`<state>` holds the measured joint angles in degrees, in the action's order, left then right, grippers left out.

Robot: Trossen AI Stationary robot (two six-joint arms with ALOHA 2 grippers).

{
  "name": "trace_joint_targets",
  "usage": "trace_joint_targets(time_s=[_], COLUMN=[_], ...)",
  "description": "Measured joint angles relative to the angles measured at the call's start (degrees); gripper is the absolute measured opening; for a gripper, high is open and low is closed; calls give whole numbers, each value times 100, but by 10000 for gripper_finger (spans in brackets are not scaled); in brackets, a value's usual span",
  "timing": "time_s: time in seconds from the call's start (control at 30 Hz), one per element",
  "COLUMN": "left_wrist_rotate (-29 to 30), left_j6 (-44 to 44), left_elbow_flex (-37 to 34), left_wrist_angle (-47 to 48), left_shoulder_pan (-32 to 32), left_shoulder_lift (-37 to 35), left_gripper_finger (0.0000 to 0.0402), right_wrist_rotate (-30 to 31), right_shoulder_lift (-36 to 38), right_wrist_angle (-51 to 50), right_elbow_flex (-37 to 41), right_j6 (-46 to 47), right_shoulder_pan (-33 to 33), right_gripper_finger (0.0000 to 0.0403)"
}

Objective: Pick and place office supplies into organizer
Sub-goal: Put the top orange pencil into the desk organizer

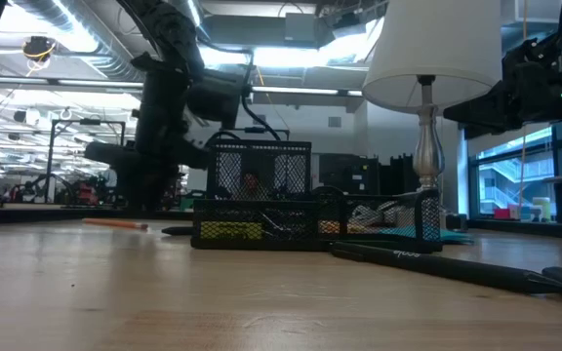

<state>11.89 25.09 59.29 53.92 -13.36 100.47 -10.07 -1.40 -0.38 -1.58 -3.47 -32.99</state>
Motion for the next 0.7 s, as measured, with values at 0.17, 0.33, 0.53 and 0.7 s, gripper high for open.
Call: trace_joint_targets(time_s=[0.17,0.33,0.53,0.7], left_wrist_rotate=[40,38,-61,-198], left_j6=[165,226,230,276], left_elbow_flex=[0,0,-9,17], left_wrist_angle=[-49,-193,-183,-220], left_shoulder_pan=[8,8,6,4], left_shoulder_lift=[0,-1,167,406], left_gripper_finger=[127,127,127,127], right_wrist_rotate=[0,0,0,0], right_shoulder_lift=[-8,-10,-10,-10], right_wrist_angle=[0,-1,0,-1], right_elbow_flex=[0,0,0,0], right_j6=[-1,-1,8,14], right_shoulder_pan=[0,0,0,0], right_gripper_finger=[58,58,58,58])
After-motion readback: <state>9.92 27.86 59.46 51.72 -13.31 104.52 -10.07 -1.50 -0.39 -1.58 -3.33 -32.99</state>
